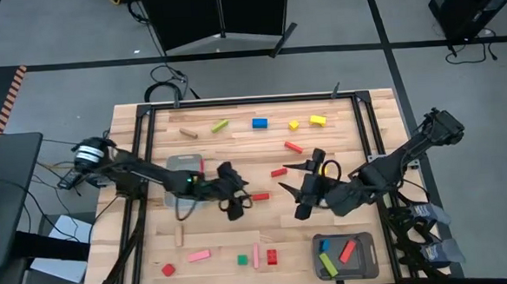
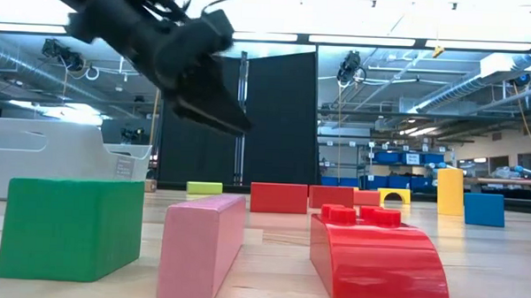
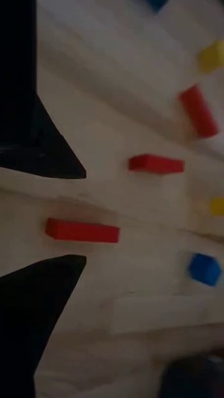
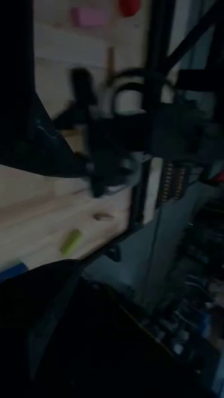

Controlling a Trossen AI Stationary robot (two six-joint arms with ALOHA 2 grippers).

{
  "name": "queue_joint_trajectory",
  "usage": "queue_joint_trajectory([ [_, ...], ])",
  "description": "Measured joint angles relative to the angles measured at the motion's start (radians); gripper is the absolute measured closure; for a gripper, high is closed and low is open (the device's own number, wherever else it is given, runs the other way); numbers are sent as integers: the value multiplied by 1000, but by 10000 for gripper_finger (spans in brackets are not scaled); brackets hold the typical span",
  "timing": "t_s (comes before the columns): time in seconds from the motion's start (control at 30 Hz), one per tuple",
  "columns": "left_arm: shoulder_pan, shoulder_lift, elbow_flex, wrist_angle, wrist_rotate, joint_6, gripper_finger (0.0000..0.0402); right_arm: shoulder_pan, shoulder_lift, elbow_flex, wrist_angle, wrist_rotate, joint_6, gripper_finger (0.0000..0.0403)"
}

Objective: Sort blocks by size
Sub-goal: Put the center red block into the black bin

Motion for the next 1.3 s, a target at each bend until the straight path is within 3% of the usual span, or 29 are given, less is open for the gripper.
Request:
queue_joint_trajectory([
  [0.27,8,163,147,-60,72,120,154,1,-102,-143,155,-6,-72,164],
  [0.43,35,245,230,-159,86,121,112,0,-153,-227,219,-11,-85,167],
  [0.57,56,308,270,-193,139,94,110,2,-190,-273,247,-12,-92,165],
  [0.73,67,336,287,-197,166,60,167,10,-225,-293,274,-11,-112,169],
  [0.97,67,337,285,-142,206,48,344,31,-275,-290,292,-11,-136,178],
  [1.3,39,337,353,162,321,118,337,81,-310,-290,324,-11,-171,189],
])
